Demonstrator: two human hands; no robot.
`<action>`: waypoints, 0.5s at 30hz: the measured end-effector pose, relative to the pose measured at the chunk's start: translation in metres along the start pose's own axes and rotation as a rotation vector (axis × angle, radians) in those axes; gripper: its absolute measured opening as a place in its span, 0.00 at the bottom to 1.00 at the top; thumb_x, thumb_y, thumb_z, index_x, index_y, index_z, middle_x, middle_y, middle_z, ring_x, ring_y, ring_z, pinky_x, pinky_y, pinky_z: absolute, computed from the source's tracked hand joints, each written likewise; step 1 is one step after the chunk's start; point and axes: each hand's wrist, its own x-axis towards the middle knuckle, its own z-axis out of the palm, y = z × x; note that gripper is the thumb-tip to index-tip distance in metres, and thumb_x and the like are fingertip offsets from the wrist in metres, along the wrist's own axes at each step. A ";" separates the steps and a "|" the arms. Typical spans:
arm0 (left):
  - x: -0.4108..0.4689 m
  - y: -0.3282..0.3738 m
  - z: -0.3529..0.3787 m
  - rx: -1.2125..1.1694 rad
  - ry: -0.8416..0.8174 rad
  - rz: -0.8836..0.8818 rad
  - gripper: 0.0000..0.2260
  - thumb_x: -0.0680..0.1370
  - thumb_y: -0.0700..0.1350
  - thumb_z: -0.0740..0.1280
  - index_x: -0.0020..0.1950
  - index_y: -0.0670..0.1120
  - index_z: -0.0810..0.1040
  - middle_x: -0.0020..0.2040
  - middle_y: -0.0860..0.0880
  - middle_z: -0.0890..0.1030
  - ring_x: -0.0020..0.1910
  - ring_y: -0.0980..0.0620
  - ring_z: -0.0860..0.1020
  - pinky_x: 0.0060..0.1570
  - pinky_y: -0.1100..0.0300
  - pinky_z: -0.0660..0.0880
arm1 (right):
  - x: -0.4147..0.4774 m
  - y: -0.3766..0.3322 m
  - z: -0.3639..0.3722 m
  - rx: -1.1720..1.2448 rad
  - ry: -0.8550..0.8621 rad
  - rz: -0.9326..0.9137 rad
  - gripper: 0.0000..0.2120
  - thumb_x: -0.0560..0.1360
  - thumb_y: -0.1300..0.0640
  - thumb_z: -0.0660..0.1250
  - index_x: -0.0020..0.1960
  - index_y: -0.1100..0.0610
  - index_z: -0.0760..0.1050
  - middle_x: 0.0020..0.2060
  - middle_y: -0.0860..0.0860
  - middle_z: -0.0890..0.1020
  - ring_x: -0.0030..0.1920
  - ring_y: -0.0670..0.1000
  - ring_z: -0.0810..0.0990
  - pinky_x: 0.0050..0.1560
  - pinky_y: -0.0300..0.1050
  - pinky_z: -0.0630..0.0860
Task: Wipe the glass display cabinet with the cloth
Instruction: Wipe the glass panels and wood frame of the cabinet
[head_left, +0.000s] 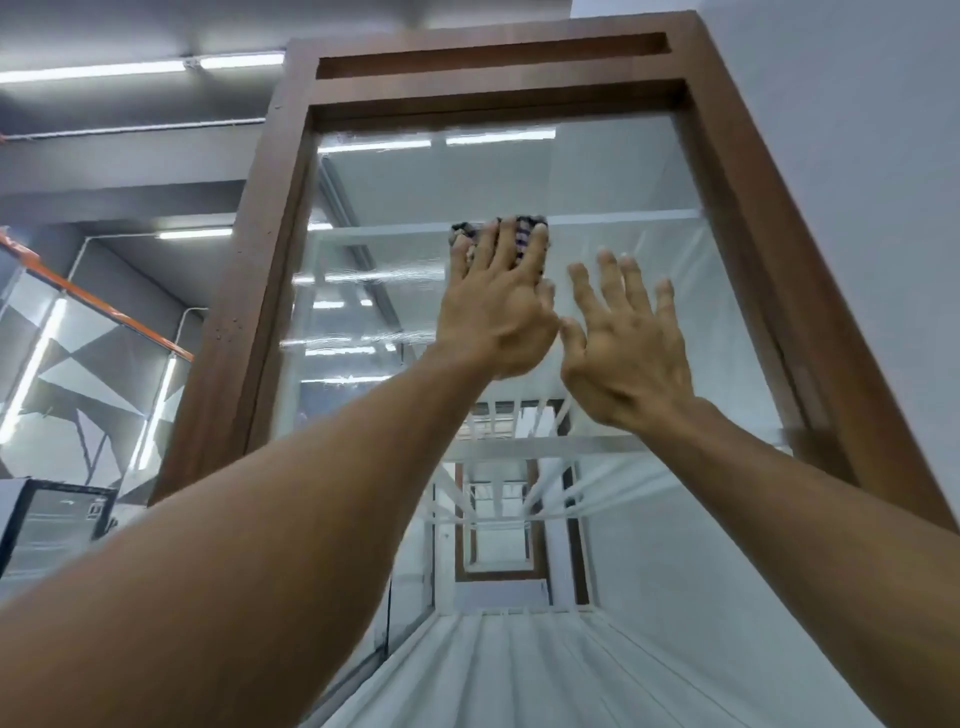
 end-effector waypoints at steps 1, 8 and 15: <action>-0.008 0.017 0.007 0.000 -0.020 0.090 0.27 0.87 0.54 0.45 0.84 0.51 0.41 0.84 0.46 0.39 0.83 0.49 0.36 0.80 0.47 0.33 | -0.002 0.013 -0.003 -0.009 0.014 0.060 0.33 0.80 0.42 0.40 0.83 0.50 0.43 0.83 0.55 0.43 0.83 0.53 0.39 0.80 0.59 0.35; 0.023 0.054 0.013 0.015 -0.001 0.120 0.27 0.86 0.53 0.47 0.85 0.51 0.44 0.85 0.46 0.43 0.83 0.48 0.40 0.81 0.46 0.35 | -0.041 0.065 -0.015 0.033 0.034 0.093 0.35 0.80 0.43 0.41 0.83 0.57 0.43 0.83 0.57 0.43 0.82 0.52 0.39 0.81 0.50 0.34; 0.049 0.130 0.032 0.053 -0.085 0.306 0.28 0.86 0.54 0.47 0.85 0.48 0.43 0.85 0.46 0.43 0.83 0.48 0.39 0.80 0.45 0.35 | -0.078 0.073 -0.007 0.193 0.126 0.134 0.35 0.82 0.44 0.47 0.83 0.57 0.42 0.83 0.53 0.46 0.83 0.49 0.42 0.80 0.43 0.39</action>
